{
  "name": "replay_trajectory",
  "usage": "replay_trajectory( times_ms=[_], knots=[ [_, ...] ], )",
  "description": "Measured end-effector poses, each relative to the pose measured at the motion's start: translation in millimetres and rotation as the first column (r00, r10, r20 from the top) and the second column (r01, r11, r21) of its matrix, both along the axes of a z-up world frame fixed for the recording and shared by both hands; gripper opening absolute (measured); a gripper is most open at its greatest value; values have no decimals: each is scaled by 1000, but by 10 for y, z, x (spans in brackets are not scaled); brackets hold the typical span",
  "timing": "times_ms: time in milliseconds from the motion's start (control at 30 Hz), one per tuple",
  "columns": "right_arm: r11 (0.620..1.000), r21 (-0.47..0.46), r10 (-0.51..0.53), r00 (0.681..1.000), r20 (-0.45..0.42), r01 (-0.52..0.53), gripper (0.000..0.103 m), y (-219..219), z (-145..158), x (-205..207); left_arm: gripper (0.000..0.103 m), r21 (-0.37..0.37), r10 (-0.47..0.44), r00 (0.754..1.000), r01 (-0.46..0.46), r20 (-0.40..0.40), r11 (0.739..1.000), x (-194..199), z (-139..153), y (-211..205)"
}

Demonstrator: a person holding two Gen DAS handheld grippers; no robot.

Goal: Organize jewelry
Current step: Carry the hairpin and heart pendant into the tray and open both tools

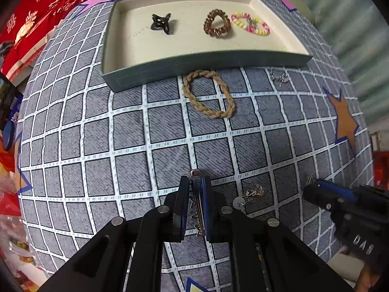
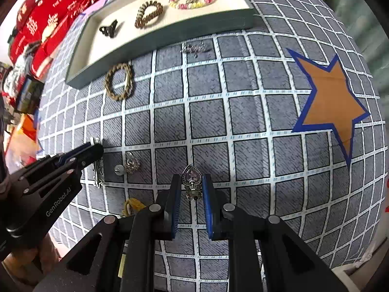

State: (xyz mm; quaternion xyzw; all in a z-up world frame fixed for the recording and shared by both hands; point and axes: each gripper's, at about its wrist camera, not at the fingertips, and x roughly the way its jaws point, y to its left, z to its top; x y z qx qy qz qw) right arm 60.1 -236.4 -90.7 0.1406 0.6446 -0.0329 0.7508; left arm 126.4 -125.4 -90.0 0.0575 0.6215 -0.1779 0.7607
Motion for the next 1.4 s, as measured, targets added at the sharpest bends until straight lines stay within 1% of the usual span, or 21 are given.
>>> replay_trajectory(
  times_ms=[167, 200, 267, 367, 433, 500, 700, 833, 1000, 1133, 1400],
  knots=[
    [998, 43, -39, 999, 24, 38, 18, -164, 112, 12, 20, -45, 21, 1000, -21, 16, 999, 23, 130, 75],
    [998, 50, -45, 999, 31, 44, 18, -182, 148, 28, 20, -52, 24, 999, -23, 21, 998, 9, 105, 153],
    [997, 58, -52, 998, 43, 50, 18, -218, 200, 66, 20, -65, 30, 999, -27, 33, 997, 46, 146, 215],
    [996, 71, -58, 996, 62, 54, 18, -305, 271, 121, 20, -81, 31, 998, -26, 60, 996, 34, 293, 363],
    [995, 80, -64, 995, 78, 57, 19, -374, 357, 141, 20, -93, 35, 996, -28, 78, 995, 62, 392, 381],
    [994, 89, -68, 993, 97, 59, 19, -417, 445, 217, 20, -106, 39, 995, -29, 94, 994, 65, 518, 559],
    [993, 110, -64, 988, 144, 48, 19, -536, 665, 486, 20, -138, 52, 988, -31, 147, 990, 252, 778, 519],
    [993, 110, -53, 984, 168, 35, 19, -596, 758, 694, 20, -152, 68, 982, -41, 179, 987, 440, 907, 495],
    [994, 106, -27, 982, 189, 7, 19, -655, 834, 1003, 20, -155, 93, 976, -63, 195, 986, 686, 938, 454],
    [995, 103, -5, 980, 198, -15, 19, -694, 853, 1202, 20, -149, 113, 974, -84, 195, 985, 885, 888, 423],
    [993, 104, 28, 981, 191, -49, 19, -744, 759, 1670, 20, -127, 141, 973, -119, 183, 985, 1208, 717, 346]
  ],
)
